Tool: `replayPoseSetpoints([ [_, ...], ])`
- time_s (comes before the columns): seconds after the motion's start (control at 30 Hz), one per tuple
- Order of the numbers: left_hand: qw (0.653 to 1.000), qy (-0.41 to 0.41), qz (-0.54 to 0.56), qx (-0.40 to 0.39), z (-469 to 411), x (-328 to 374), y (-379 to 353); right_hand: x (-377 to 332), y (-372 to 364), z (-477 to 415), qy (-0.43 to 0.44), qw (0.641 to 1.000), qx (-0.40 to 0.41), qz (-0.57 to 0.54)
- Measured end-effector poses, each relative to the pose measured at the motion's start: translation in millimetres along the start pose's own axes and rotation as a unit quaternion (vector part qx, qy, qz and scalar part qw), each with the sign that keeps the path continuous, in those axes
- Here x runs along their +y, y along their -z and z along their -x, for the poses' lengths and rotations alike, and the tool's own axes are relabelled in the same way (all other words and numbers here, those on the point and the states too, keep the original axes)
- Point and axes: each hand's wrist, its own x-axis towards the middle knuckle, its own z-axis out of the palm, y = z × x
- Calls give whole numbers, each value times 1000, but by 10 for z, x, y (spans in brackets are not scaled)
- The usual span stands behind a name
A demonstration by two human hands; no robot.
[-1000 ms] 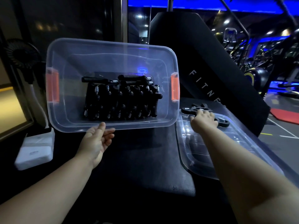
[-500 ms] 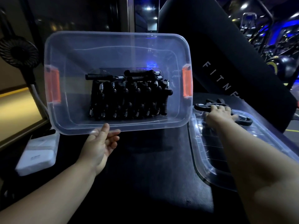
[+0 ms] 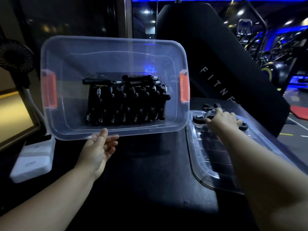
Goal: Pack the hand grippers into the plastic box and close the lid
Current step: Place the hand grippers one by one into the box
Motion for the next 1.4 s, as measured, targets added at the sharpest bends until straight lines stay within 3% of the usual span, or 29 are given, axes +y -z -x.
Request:
replayPoseSetpoints([
  [0.47,1000,7,-2,3,124,52,-34,34,126,664,6,998,5,58],
  [0.67,1000,8,-2,0,96,62,-16,96,145,727,7,997,-67,-27],
  [0.9,1000,7,-1,-1,120,63,-25,27,203,892,-15,992,-63,-106],
  [1.4,1000,14,11,-5,32,6,38,-179,569,1134,3,997,-57,-60],
])
